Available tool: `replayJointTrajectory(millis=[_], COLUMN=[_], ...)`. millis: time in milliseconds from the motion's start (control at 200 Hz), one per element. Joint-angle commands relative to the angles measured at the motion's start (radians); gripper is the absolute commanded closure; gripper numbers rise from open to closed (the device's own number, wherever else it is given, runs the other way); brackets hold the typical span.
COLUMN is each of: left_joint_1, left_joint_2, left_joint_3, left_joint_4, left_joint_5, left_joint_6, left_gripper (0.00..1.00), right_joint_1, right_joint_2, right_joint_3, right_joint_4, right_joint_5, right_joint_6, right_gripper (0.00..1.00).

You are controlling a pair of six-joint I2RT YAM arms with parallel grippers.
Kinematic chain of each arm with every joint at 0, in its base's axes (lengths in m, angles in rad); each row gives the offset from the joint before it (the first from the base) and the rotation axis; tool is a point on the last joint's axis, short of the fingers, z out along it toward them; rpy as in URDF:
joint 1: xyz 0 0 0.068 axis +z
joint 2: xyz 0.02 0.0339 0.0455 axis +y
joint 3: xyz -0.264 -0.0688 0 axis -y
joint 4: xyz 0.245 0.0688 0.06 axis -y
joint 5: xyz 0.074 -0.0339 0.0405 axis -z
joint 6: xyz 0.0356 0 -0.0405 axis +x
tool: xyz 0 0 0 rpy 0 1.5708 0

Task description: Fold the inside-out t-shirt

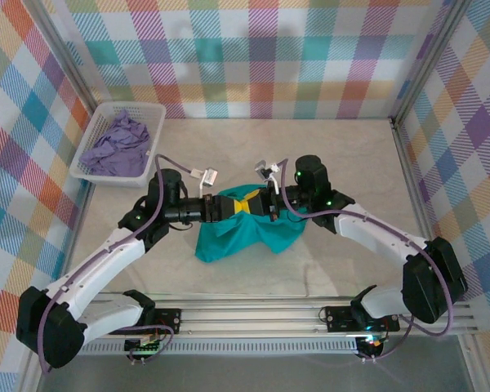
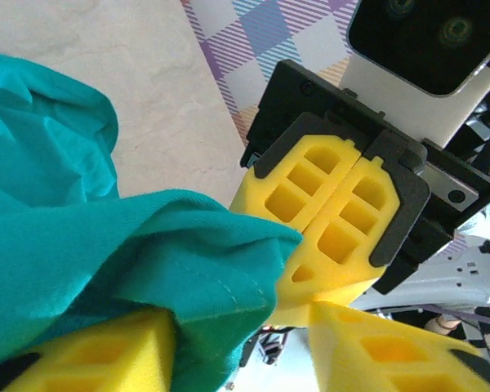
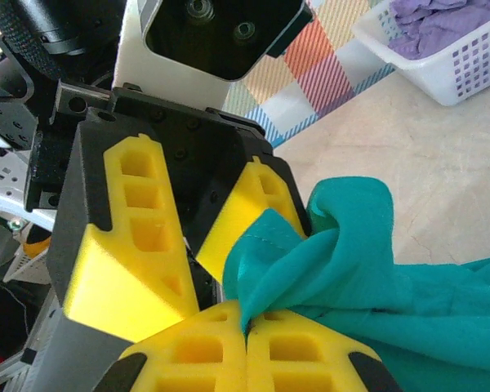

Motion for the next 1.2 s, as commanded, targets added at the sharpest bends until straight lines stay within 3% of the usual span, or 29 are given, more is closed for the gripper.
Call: replayJointTrajectory(millis=[0, 130, 295, 500, 750, 1000, 1195], left_joint_1=[0.004, 0.006, 0.007, 0.007, 0.005, 0.002, 0.001], left_joint_2=[-0.033, -0.049, -0.050, -0.008, -0.003, 0.027, 0.033], left_joint_3=[0.012, -0.001, 0.005, 0.021, 0.038, 0.037, 0.051], left_joint_4=[0.005, -0.020, -0.049, -0.065, -0.130, -0.086, -0.050], left_joint_5=[0.015, -0.013, -0.034, -0.036, -0.068, -0.042, -0.068], left_joint_6=[0.019, 0.034, 0.056, 0.079, 0.141, 0.135, 0.134], left_gripper=[0.63, 0.68, 0.81, 0.84, 0.71, 0.61, 0.61], right_joint_1=[-0.001, -0.006, -0.006, -0.005, -0.006, -0.006, -0.006], right_joint_2=[-0.028, -0.024, -0.024, -0.024, -0.019, -0.008, 0.000], right_joint_3=[0.005, 0.017, 0.025, 0.018, 0.021, 0.025, 0.020], right_joint_4=[-0.009, -0.030, -0.037, 0.012, 0.013, 0.026, 0.026], right_joint_5=[0.026, 0.033, 0.028, 0.004, 0.004, -0.003, -0.010], right_joint_6=[-0.024, -0.031, -0.034, 0.008, 0.015, 0.029, 0.031], right_gripper=[1.00, 1.00, 1.00, 0.98, 0.98, 0.98, 0.98])
